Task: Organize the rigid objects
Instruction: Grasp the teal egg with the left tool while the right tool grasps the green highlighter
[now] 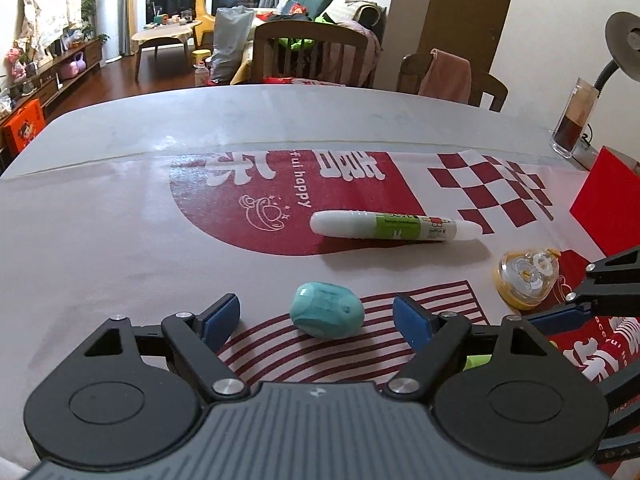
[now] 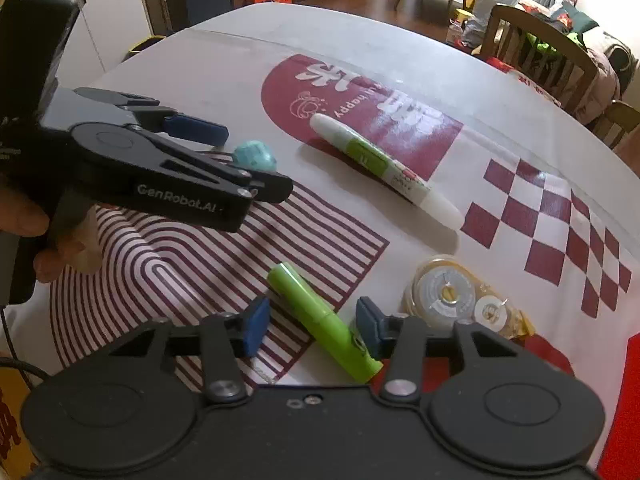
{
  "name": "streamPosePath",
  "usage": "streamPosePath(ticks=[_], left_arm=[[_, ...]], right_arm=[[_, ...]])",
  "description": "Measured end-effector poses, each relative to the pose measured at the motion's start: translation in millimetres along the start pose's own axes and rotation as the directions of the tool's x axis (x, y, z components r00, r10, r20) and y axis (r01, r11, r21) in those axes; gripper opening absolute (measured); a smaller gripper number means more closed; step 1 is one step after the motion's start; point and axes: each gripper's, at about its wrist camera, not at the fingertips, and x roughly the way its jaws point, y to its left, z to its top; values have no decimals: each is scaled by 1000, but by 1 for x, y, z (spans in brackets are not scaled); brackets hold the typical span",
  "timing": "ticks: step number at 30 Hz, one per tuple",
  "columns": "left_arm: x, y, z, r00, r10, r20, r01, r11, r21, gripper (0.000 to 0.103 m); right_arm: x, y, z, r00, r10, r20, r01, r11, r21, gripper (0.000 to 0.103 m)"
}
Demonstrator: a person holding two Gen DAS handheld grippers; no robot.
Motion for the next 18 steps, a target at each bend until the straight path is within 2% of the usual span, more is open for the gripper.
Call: streamPosePath(ticks=[4,7,14,18], left_arm=[[2,-2,0,1000,-5,5,5,1000,8,83],[3,-4,1,1000,-10,9,9,1000,12,78],[2,-7,2,1000,-4,12,4,1000,29,55],[2,-8,1,1000,2,9,-3,999,36,45]], right_arm=[[1,2,-1,1000,-4,6,4,1000,-6,44],[0,4,-2,1000,-7,9,7,1000,-6,40],[-3,17,-5,999,-31,28,31,1000,-3,23],[-3,23,-6,998,-58,35,58,998,2,20]])
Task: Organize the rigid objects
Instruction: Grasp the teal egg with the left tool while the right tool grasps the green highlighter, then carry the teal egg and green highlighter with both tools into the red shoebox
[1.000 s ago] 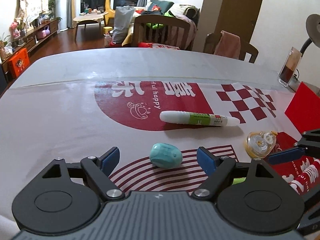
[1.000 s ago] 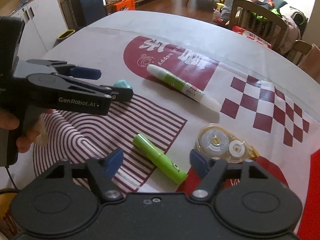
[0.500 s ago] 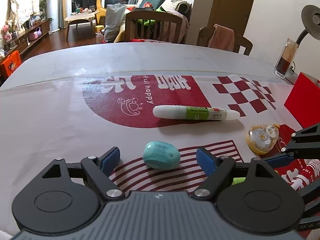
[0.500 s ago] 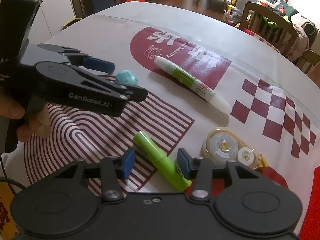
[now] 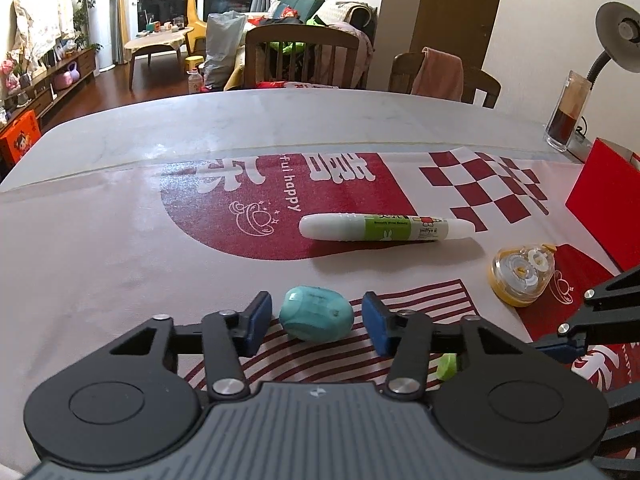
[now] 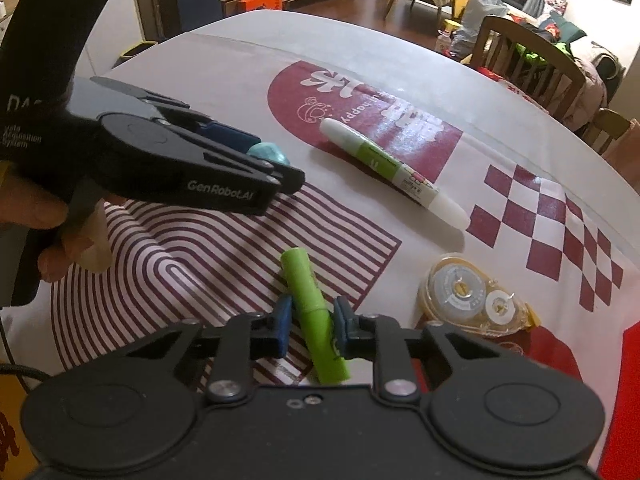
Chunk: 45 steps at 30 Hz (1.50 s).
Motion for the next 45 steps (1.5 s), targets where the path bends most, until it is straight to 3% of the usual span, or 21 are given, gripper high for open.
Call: streamPosePath(ticks=[3,16,33,45], left_arm=[[-1,-2,0,1000,9,-3,-9,1000,8,39],[-25,-14,3,1000,-3,-10,3,1000,-13,39],[-94,-49,13,996,-89,26,89,996,-8,39],[-136,-111,43,983,-177,54,173,982,73,39]], right_arm=[[-2,1,0,1000,-21,2,21,1000,19,17],[-27,-16,-8,998,-64,10,60,971,232,16],[-126,-45,-16,983,-103,149,41,927,373,16],[-186,-94,-36,961,-179,213,58,877,478,16]])
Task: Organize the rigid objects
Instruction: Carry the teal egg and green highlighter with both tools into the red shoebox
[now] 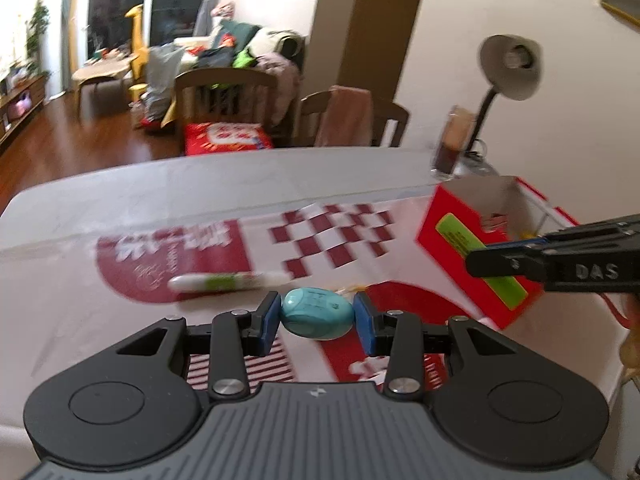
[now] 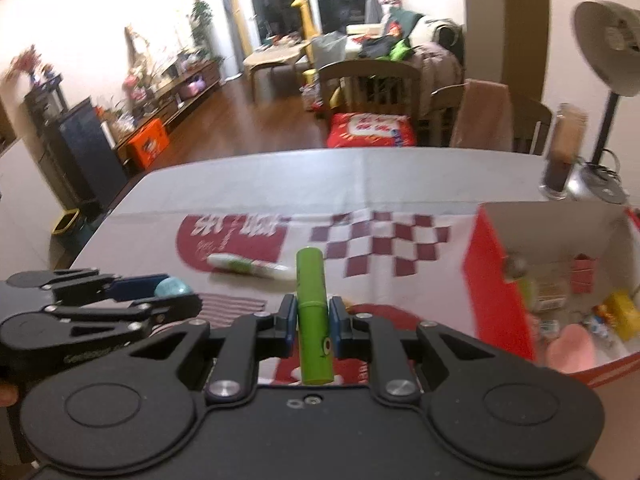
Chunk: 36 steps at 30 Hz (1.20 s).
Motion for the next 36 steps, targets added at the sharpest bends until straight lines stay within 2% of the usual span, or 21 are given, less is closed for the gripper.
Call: streamPosePath(ticks=[7,17,26,36], left_arm=[[6,-49,28,999,-46,16,45,997,58,39],[40,-128,54,994,-108,-6,108,988,111,39],[88,-197,63,987,-145,-67,154,975,159,39],[146,-249,71,978,-132,-161,165,964,208,39]], right_arm=[[-18,-56,11,999,-26,38,23,997,71,16],[-32,-150,15,993,-103,59,93,984,149,16],[-34,-231,9,981,-186,46,172,960,221,16],[-19,-290,-5,978,-208,-18,206,945,253,16]])
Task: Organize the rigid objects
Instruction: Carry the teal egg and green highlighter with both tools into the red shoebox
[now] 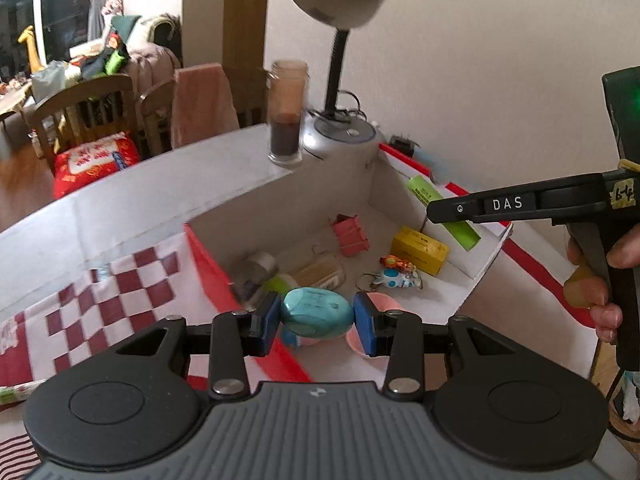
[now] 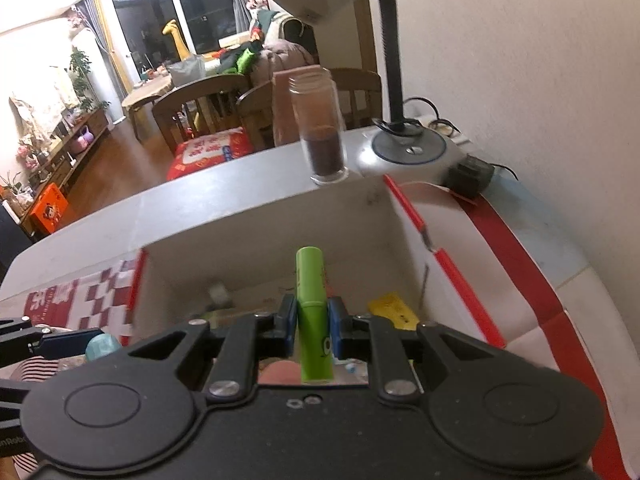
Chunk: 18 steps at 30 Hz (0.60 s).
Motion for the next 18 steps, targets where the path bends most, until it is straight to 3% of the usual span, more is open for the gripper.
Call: streamPosePath(ticks=[13,18], left_arm=[[79,-26,21,990,15,-143,-10,999,36,39],[104,-27,22,980,16,-198,-15,1000,7,39]], right_arm=[[40,-23,4,997,-9,-80,5,999,-53,16],[59,-21,3,993,-8,-121,-1,997,-74,16]])
